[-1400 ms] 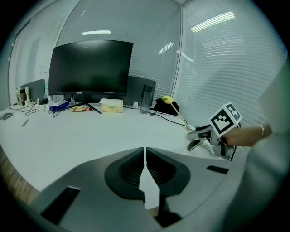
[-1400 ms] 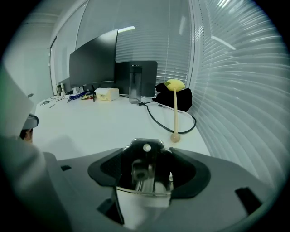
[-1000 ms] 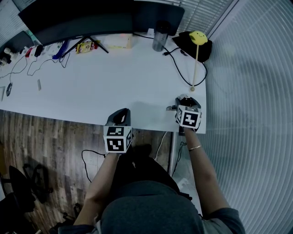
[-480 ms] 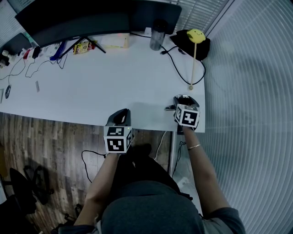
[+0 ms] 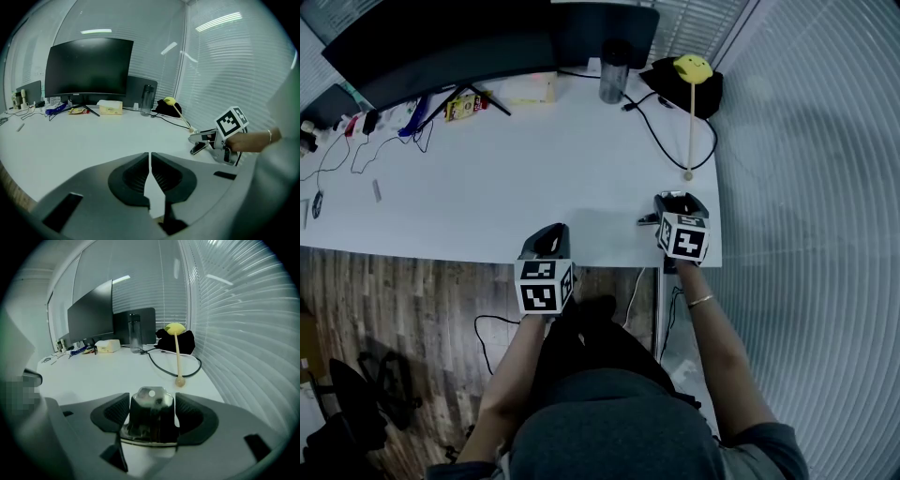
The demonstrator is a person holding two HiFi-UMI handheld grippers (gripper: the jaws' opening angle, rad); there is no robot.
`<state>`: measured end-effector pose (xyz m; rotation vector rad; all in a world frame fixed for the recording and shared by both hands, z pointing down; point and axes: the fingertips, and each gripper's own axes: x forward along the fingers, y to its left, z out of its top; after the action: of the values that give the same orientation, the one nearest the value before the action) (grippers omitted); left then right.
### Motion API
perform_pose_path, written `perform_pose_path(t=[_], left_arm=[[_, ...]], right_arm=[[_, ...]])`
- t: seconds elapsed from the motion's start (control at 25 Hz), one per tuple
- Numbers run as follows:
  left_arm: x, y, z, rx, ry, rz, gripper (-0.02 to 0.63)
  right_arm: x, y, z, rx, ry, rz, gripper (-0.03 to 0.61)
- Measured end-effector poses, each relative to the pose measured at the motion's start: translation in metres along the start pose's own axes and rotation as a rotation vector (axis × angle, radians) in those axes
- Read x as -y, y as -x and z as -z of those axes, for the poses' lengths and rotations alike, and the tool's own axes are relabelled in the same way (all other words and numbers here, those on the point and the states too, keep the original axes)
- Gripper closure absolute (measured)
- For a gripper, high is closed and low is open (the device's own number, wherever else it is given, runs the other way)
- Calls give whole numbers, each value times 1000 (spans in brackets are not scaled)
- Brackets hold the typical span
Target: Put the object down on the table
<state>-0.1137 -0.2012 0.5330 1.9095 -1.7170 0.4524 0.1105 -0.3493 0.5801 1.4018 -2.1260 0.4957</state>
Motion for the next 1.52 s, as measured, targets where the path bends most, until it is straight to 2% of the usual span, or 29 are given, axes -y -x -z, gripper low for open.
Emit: perform_pose_path(t=[0.16,0.44,0.72,1.0,1.32,1.52], left_arm=[[2,-1,-4,7,-8,14,583],[10,-5,-13,34,-20,54,583],[15,-5,-24,56,-38,86,583],[24,-5,-30,68,-68,127,583],[36,-5,-32,72,-103,171,583],[38,-2,-33,74,-118,186,583]], right_arm=[[-3,12,-9,40,-13,-13,278],[-3,43,-17,110,-28,19,301],[-9,86,-24,187,-25,44,405],[-22,127,-30,261,-68,32,463],[-30,162,-23,290,-89,52,569],[-36,174,-15,292,-112,58,575]])
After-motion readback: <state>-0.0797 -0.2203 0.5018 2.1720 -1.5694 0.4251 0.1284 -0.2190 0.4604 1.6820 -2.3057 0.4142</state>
